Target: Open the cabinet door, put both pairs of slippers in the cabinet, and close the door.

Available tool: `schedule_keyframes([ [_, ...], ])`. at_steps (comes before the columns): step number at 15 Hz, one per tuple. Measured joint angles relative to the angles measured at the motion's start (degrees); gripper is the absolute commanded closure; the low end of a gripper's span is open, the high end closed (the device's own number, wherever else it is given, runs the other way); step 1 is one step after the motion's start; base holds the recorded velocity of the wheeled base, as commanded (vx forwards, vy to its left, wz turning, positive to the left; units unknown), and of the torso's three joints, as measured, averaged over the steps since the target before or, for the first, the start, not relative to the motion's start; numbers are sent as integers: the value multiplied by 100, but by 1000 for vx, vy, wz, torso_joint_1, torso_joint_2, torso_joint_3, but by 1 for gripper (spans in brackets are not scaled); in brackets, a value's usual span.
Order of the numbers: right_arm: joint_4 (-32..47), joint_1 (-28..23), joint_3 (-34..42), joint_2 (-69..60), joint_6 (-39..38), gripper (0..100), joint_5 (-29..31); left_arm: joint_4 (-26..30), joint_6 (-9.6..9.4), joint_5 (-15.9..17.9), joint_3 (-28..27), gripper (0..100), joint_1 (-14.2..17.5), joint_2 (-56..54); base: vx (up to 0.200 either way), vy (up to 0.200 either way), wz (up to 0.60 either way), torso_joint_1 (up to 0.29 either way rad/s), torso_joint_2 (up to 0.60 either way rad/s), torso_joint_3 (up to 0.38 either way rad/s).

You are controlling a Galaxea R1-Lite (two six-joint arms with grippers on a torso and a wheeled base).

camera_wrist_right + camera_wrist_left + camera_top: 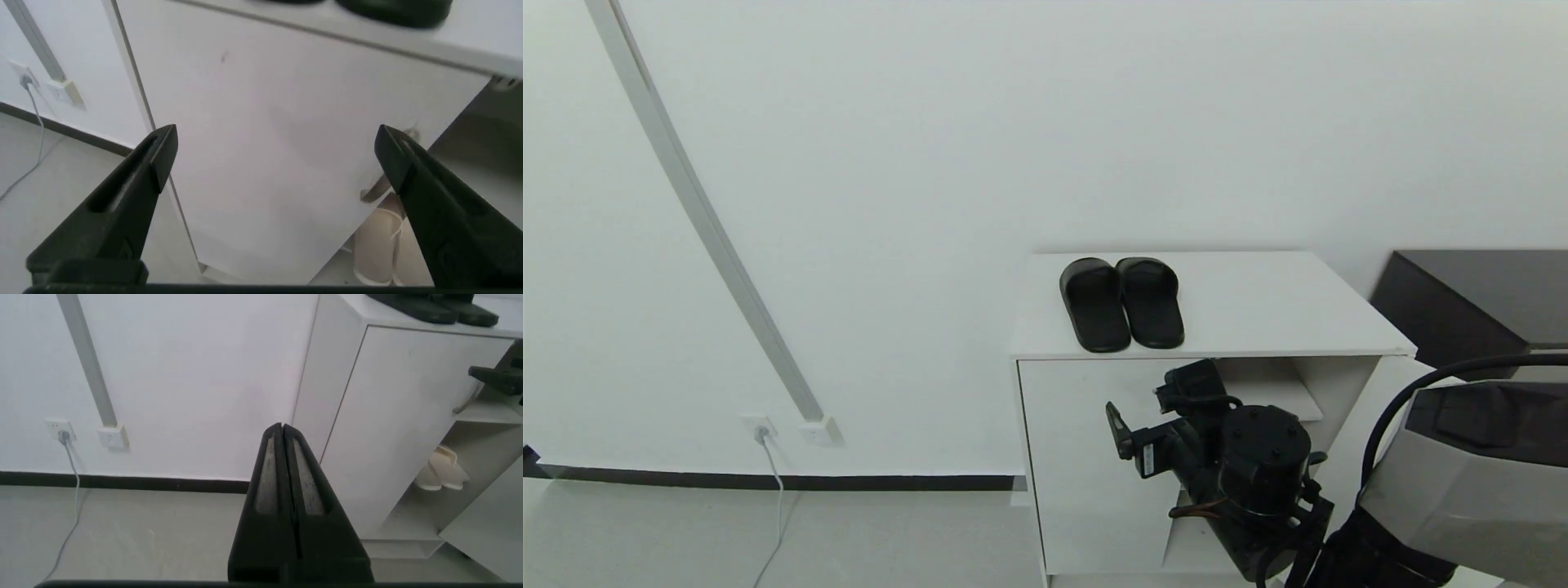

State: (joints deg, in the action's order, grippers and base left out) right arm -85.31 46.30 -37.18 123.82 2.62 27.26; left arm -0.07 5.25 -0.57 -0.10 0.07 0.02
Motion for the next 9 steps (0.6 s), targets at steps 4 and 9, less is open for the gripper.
schedule_keyframes([
  [4,0,0,2,0,0,0,0,2,-1,0,0,100,0,0,0,0,0,192,-405,-221],
  [9,-134,-68,11,55,156,0,-41,-2,0,0,0,100,-2,0,0,0,0,105,-233,-121],
])
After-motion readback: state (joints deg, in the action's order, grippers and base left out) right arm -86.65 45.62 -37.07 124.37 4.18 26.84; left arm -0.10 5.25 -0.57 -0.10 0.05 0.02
